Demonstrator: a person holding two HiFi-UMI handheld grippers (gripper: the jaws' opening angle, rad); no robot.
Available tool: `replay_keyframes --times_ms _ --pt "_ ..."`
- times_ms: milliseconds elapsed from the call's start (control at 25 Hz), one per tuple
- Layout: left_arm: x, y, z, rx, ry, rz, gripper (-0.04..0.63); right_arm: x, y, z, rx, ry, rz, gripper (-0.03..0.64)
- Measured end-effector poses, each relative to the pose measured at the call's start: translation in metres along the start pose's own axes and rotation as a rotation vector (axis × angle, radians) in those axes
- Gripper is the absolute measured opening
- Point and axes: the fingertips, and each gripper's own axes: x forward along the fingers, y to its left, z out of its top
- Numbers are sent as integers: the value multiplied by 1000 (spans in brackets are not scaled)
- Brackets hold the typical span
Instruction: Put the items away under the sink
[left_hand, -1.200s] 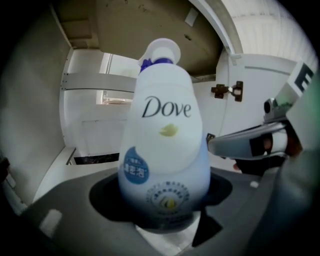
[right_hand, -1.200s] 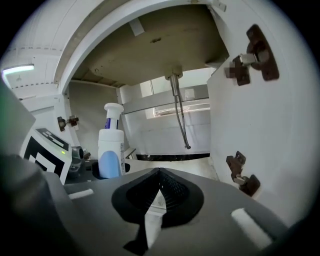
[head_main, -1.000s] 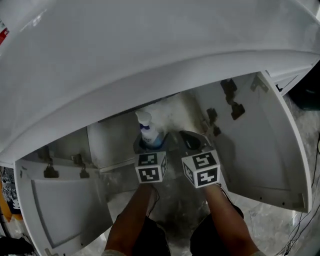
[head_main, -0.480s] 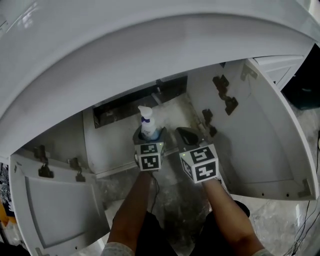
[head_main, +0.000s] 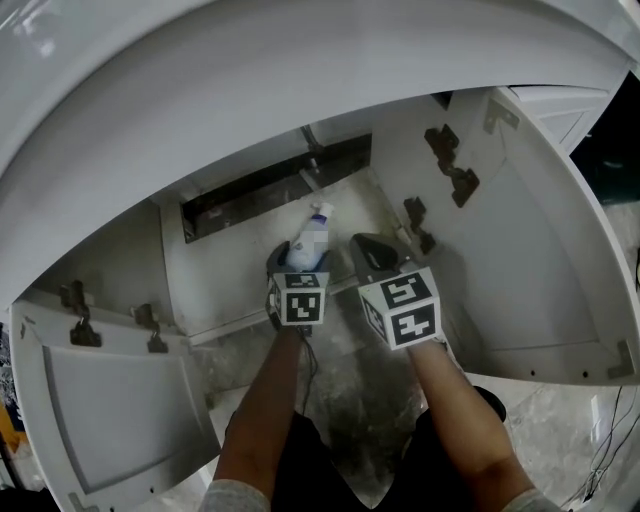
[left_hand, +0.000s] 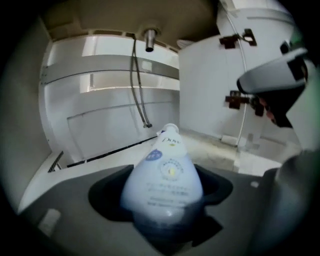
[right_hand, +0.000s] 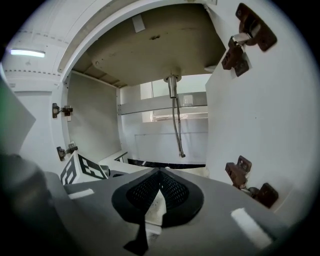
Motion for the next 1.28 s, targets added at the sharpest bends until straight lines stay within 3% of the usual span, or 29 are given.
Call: replay_keyframes --times_ms 80,120,240,320,640,800,1000,1080,1280 --pt "-1 -7 -4 64 24 0 362 1 4 0 -6 5 7 0" --pt "-2 -7 -2 54 12 1 364 1 6 1 -11 4 11 0" --pt "-4 0 8 -55 -42 0 371 0 9 4 -27 0 17 0" --pt "-3 2 11 -81 -53 -1 371 -1 7 3 -29 1 15 0" --pt "-6 -3 11 3 -73 -5 407 0 1 5 -10 -7 5 0" --pt "-18 -1 17 -24 -95 -13 411 -2 4 11 11 -16 17 0" --pt "-72 11 43 -134 -159 13 411 -29 12 33 64 -24 22 0" --pt "-99 10 62 -130 -176 17 407 -41 19 44 48 18 16 -1" --pt "-169 -2 91 -183 -133 20 374 -89 43 94 50 72 69 -1"
